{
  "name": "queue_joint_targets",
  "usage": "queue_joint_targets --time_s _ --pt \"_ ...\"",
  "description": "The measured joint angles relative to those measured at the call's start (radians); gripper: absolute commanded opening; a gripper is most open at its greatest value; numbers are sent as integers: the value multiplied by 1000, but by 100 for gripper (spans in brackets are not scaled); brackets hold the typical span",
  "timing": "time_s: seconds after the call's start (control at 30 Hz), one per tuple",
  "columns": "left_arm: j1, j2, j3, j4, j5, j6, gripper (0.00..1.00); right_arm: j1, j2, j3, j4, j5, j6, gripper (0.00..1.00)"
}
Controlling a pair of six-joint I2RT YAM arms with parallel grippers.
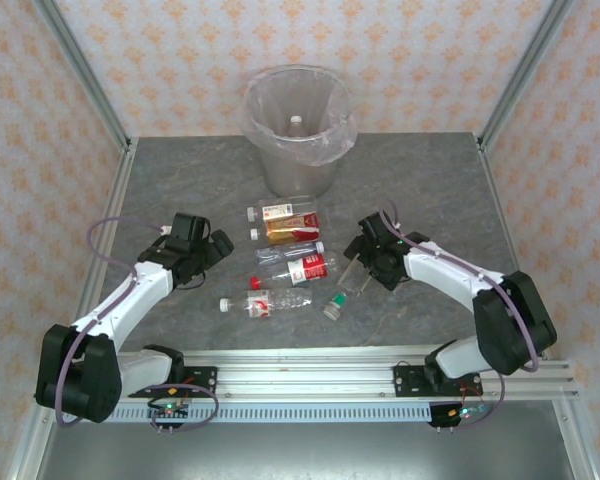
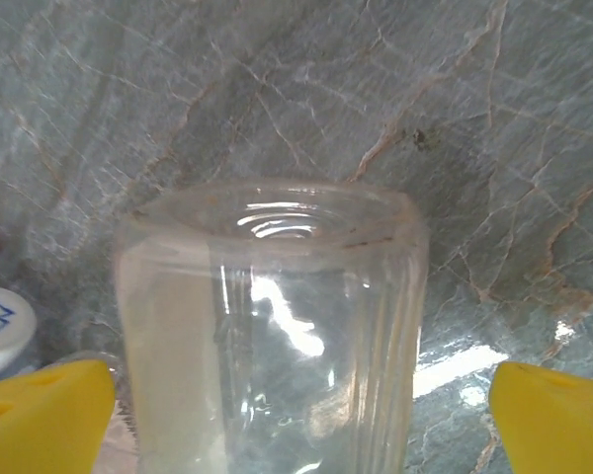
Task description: Put the plastic bottles in the bin
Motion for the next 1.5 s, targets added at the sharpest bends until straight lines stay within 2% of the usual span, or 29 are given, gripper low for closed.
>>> queue_joint_targets --time_s 0.27,0.57,0.67,0.97,1.3,1.5 --pt "0 3 0 0 0 0 100 16 88 0 5 32 -16 88" --pt "0 3 0 0 -1 -3 100 15 108 -2 24 76 -64 60" --pt "0 3 0 0 -1 -4 100 15 108 -3 34 80 -84 54" --pt "0 3 0 -1 -4 -6 100 18 83 -10 53 115 -166 48" --pt "0 1 -5 5 2 -6 100 18 -20 -18 96 162 -224 48" --pt "-1 -66 -34 23 30 17 100 18 -86 -18 159 202 -250 47"
